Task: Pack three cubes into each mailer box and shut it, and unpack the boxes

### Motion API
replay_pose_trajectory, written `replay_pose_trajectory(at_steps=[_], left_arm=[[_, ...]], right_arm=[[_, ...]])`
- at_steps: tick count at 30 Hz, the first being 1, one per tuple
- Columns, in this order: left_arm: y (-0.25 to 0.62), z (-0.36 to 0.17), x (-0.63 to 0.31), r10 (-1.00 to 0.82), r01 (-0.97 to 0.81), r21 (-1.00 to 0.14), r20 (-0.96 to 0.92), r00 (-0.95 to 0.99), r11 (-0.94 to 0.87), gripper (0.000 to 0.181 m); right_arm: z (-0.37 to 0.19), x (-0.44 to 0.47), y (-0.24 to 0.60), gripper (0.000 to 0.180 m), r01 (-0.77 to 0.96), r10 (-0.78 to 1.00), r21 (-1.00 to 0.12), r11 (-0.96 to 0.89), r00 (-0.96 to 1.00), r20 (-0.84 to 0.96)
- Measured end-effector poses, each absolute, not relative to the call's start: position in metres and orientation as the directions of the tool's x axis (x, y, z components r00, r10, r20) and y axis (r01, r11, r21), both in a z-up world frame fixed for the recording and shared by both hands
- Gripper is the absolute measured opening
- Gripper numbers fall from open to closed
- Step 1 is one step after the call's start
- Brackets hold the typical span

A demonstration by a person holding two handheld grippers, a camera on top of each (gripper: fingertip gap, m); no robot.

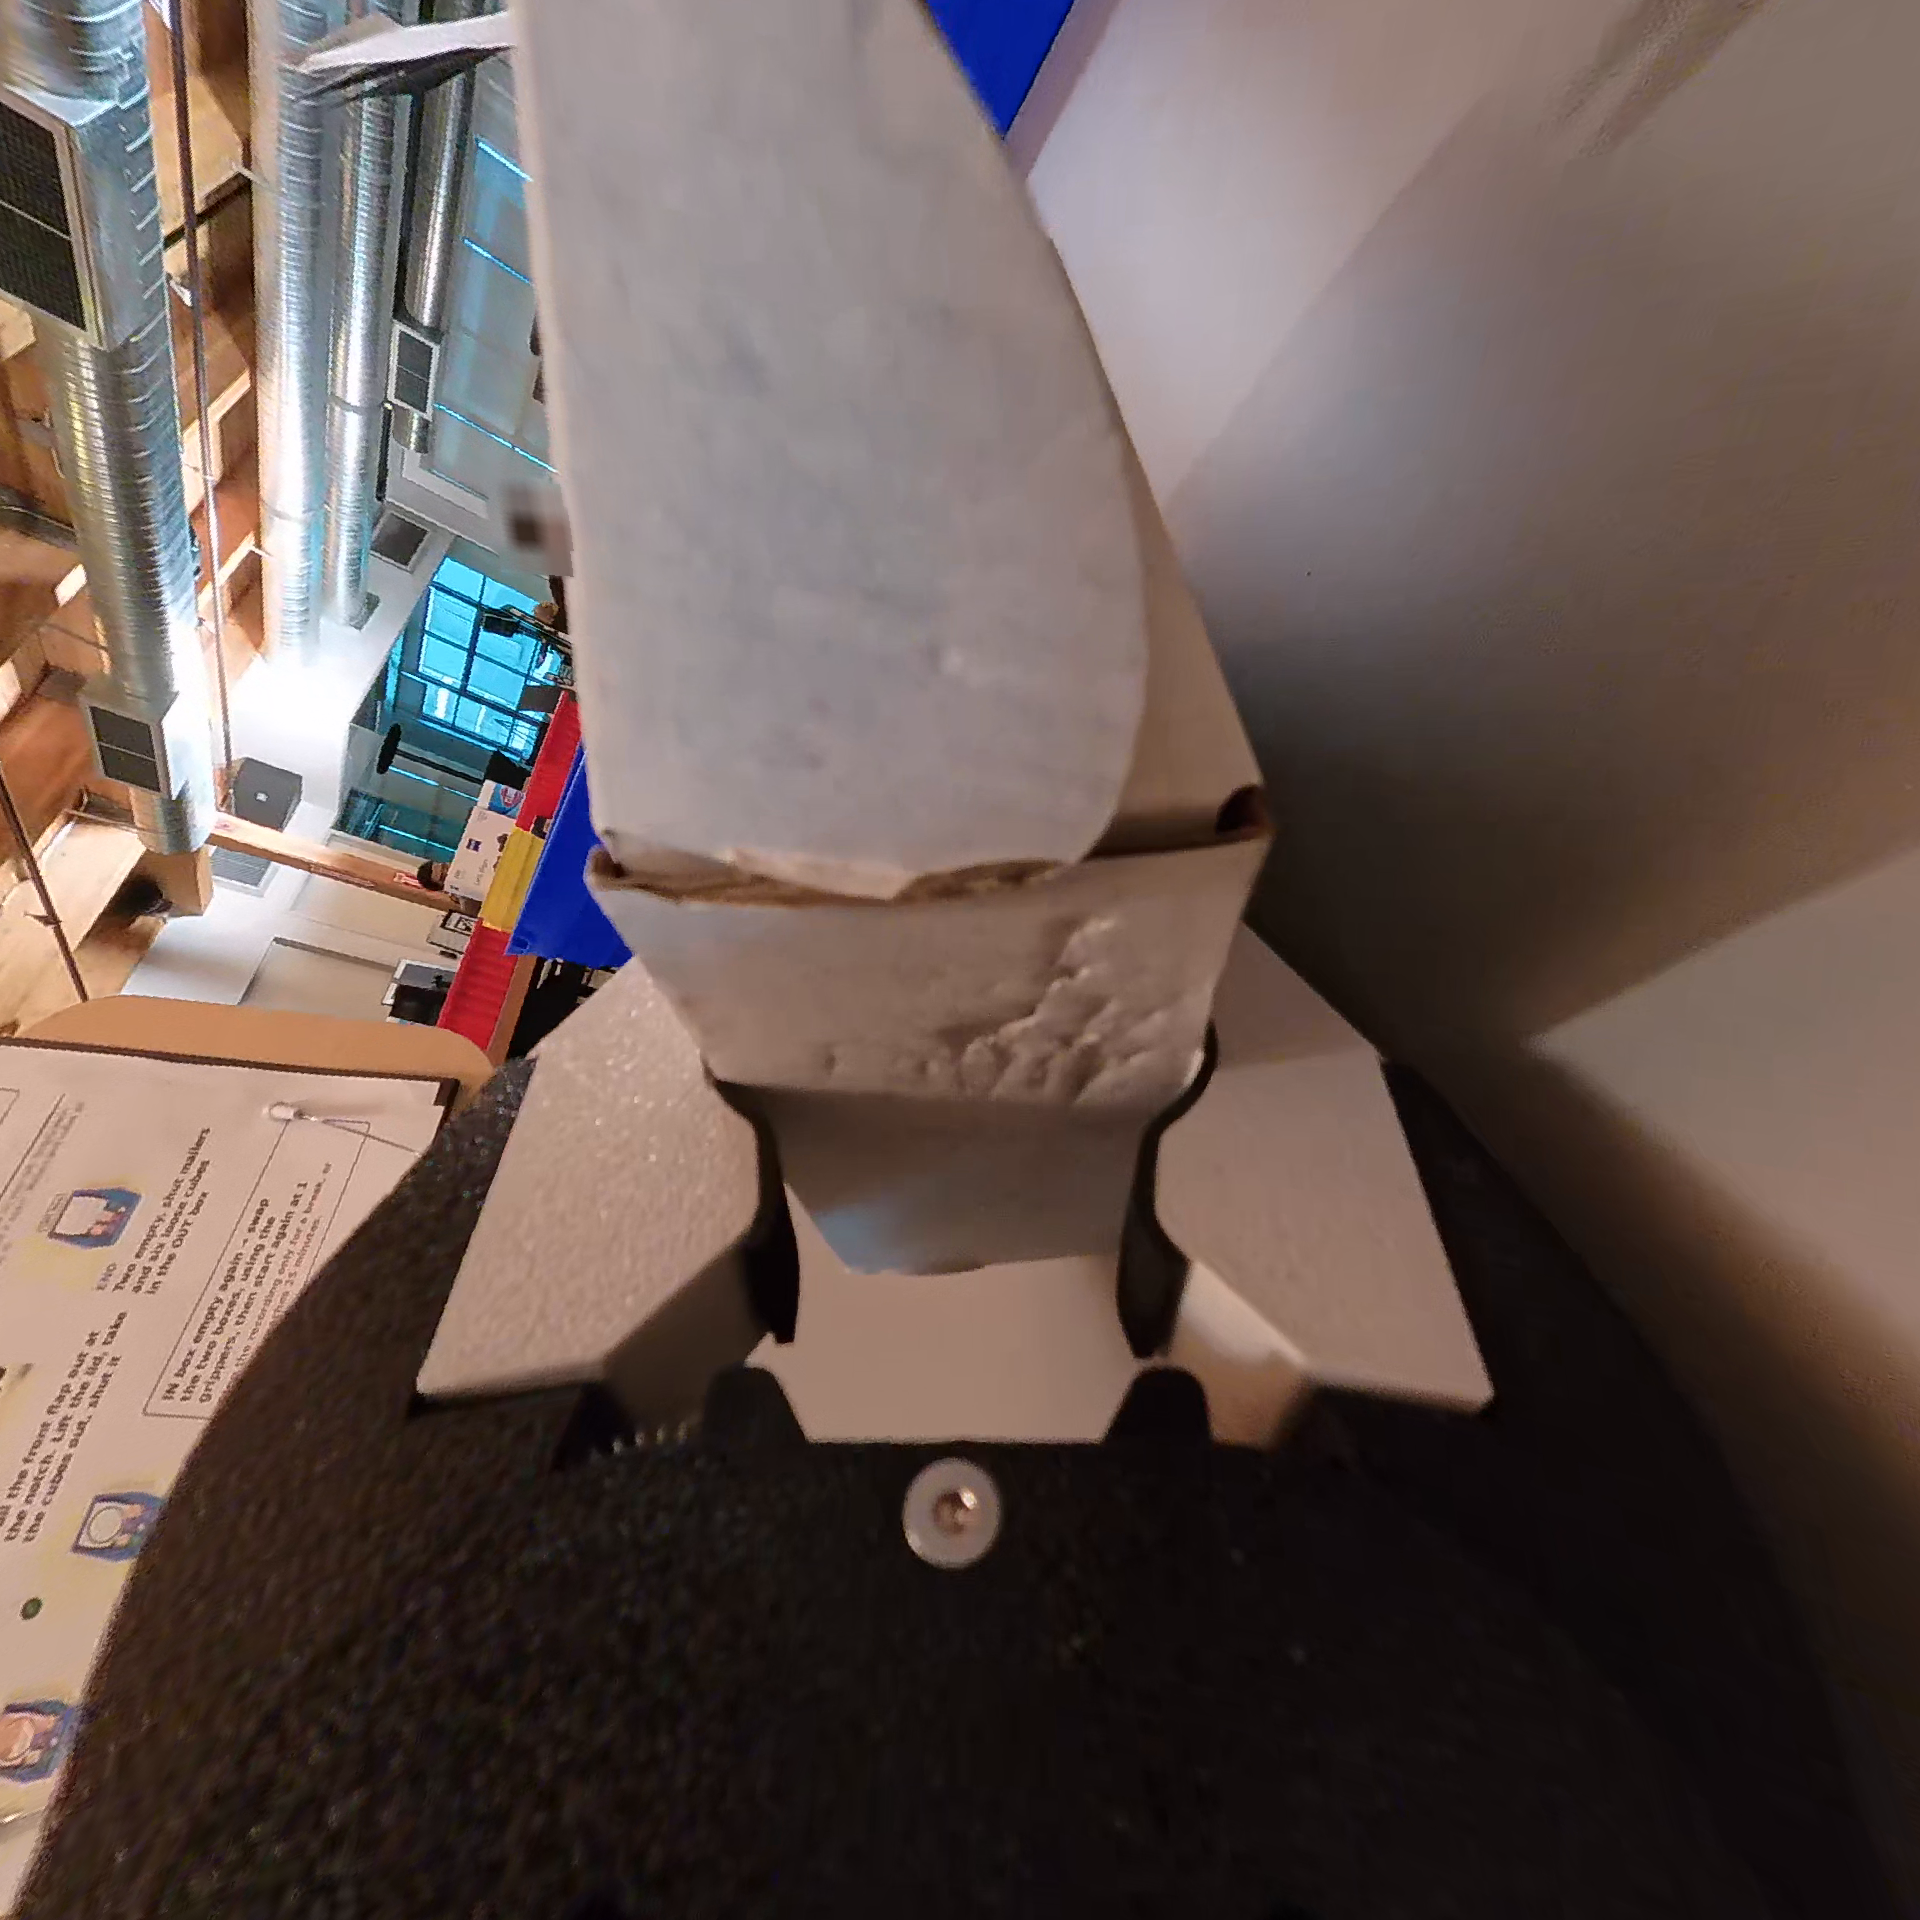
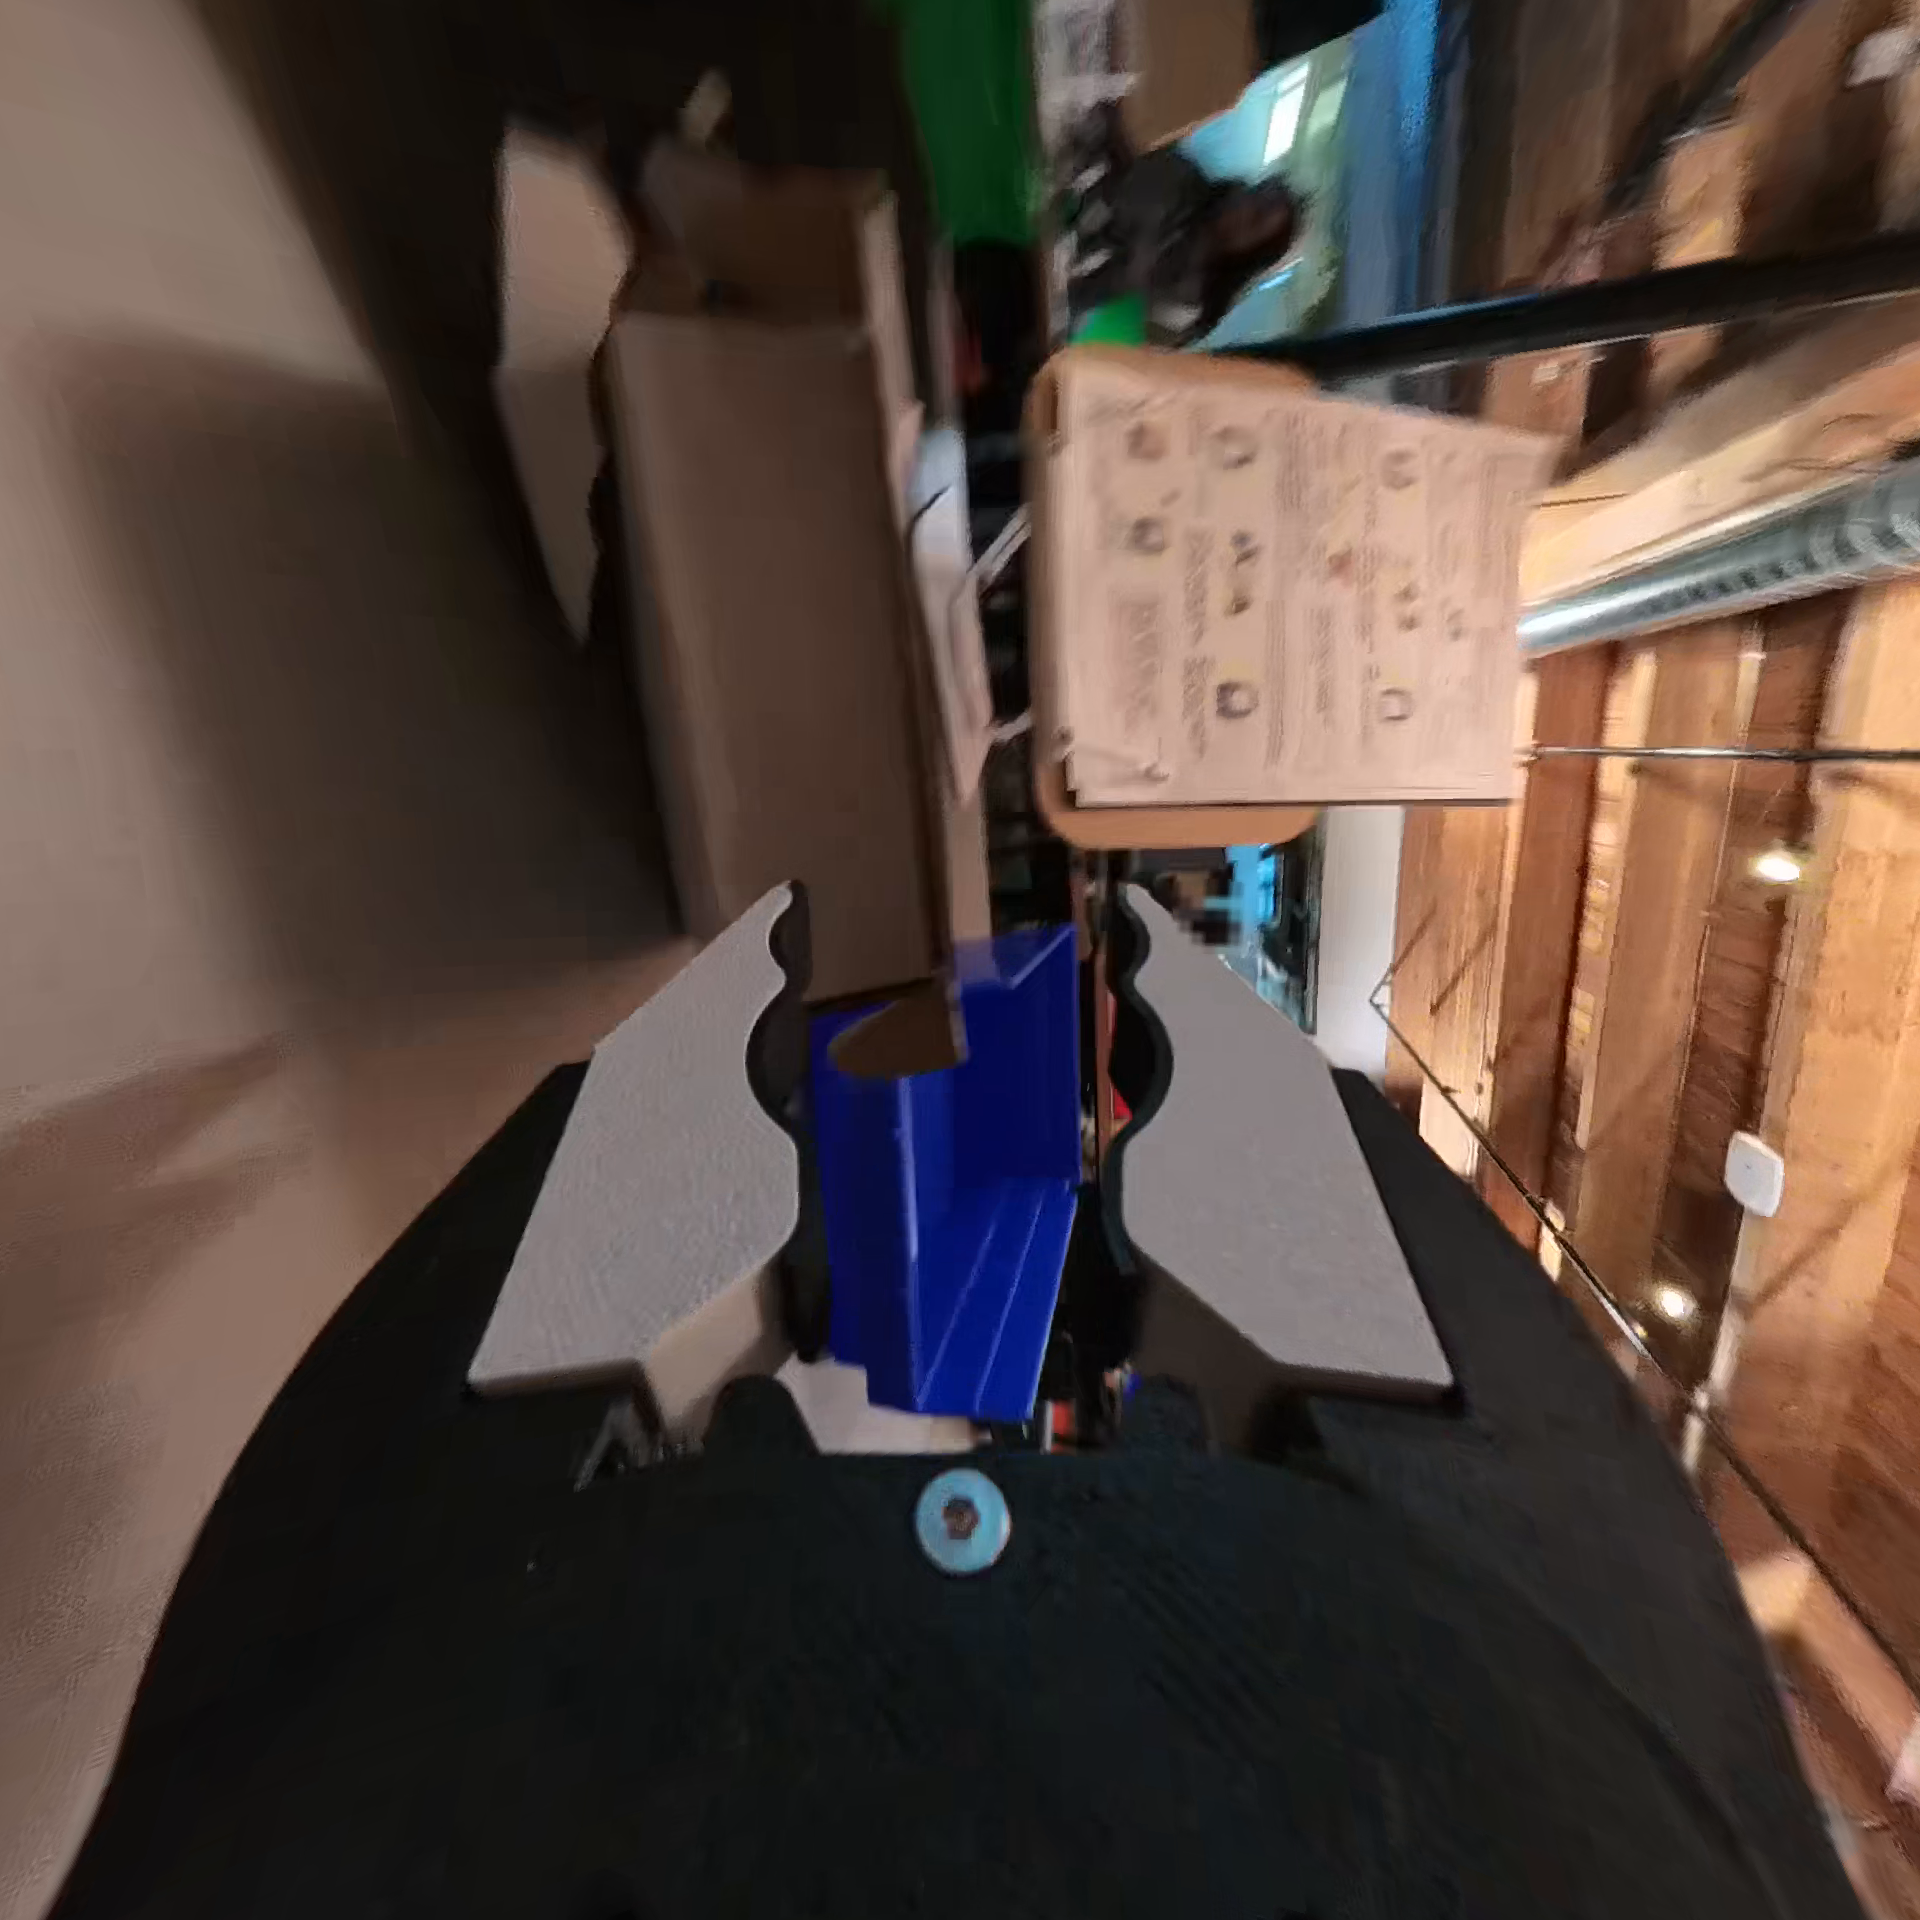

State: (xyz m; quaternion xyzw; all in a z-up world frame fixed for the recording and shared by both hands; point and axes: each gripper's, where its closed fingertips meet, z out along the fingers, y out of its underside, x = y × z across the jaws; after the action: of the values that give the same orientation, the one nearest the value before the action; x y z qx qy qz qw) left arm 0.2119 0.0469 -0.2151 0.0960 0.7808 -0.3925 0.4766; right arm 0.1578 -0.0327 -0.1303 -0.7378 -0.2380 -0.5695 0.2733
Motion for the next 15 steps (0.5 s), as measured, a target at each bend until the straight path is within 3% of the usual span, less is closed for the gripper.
replay_pose_trajectory(at_steps=[1,3,7,10,14,15], left_arm=[[0.047,-0.215,0.212,-0.222,0.525,-0.517,-0.822,-0.524,0.676,0.073],[0.048,-0.215,0.212,-0.215,0.527,-0.501,-0.832,-0.511,0.686,0.073],[0.055,-0.212,0.213,-0.253,0.515,-0.525,-0.824,-0.506,0.678,0.076],[0.070,-0.208,0.218,-0.351,0.417,-0.613,-0.758,-0.550,0.671,0.087],[0.103,-0.193,0.186,-0.437,0.223,-0.765,-0.552,-0.710,0.604,0.084],[0.110,-0.187,0.171,-0.438,0.204,-0.785,-0.517,-0.735,0.585,0.075]], right_arm=[[-0.141,0.167,-0.035,0.050,0.645,0.094,-0.078,-0.760,0.227,0.969],[-0.131,0.182,-0.034,0.004,0.631,0.060,-0.034,-0.775,0.128,0.990],[-0.131,0.182,-0.027,0.001,0.625,0.025,-0.181,-0.759,0.306,0.952],[-0.126,0.183,-0.018,0.001,0.595,-0.008,-0.226,-0.771,0.346,0.938],[-0.123,0.184,-0.011,0.001,0.554,-0.044,-0.279,-0.784,0.399,0.916],[-0.123,0.183,-0.010,0.001,0.549,-0.053,-0.297,-0.782,0.416,0.908]])
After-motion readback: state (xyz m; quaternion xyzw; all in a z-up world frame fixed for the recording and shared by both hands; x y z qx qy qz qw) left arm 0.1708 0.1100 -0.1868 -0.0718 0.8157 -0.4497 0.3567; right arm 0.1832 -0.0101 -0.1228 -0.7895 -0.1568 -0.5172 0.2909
